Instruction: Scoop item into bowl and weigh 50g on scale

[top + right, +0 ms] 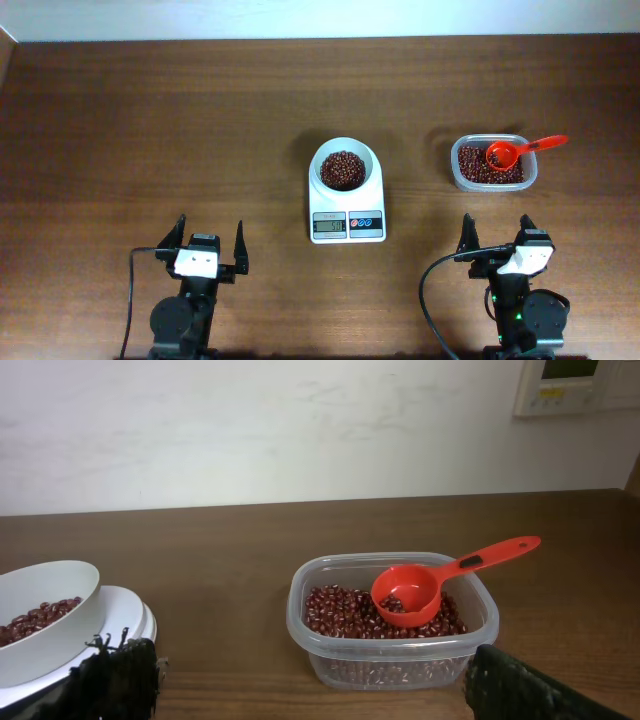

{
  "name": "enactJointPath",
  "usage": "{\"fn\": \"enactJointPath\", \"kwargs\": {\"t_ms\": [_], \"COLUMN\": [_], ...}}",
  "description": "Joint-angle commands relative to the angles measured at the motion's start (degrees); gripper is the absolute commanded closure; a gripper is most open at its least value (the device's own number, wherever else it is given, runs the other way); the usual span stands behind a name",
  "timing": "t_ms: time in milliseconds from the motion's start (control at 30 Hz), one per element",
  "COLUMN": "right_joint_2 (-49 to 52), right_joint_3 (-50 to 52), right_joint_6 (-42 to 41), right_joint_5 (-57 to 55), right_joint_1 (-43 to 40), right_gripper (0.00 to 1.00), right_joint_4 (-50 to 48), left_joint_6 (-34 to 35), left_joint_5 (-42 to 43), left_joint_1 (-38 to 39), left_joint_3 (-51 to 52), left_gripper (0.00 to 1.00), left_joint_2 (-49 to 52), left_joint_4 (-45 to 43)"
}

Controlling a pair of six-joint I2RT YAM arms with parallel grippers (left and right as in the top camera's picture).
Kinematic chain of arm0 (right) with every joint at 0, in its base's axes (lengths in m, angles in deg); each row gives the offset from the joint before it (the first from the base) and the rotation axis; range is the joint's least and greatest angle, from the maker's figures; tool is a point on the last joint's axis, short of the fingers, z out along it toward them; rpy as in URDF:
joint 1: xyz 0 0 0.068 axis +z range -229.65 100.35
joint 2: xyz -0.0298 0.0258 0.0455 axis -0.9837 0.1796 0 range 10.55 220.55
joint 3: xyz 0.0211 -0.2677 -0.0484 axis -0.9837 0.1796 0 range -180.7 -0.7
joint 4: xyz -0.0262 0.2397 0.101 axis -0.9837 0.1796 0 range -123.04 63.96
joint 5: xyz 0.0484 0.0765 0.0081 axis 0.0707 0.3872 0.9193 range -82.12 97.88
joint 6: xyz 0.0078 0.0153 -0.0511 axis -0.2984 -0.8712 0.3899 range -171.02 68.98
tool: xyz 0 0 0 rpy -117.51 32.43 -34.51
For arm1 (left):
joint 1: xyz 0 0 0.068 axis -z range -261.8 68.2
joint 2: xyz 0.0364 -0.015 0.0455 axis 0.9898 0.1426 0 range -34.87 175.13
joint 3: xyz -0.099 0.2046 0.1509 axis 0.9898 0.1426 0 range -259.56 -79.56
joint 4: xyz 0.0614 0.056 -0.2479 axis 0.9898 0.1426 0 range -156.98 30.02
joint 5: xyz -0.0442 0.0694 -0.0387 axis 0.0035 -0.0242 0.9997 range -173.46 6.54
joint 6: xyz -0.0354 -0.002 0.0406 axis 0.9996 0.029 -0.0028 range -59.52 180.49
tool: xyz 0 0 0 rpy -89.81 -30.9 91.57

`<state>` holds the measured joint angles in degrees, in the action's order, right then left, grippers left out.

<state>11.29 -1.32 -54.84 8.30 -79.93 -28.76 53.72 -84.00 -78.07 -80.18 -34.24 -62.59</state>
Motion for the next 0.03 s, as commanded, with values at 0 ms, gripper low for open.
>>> {"fn": "enactJointPath", "kwargs": {"t_ms": [0], "right_joint_2": [-0.3], "right_joint_3": [0.3], "right_joint_6": [0.3], "right_joint_5": [0.0], "right_joint_1": [0.2], "right_gripper": [0.01], "right_joint_4": [0.3], "left_joint_6": [0.5], "left_joint_5": [-0.8], "left_joint_1": [-0.3], "left_joint_3": [0.1], "left_gripper": [0.01], "left_joint_2": [-0.3], "left_joint_4": [0.4]}}
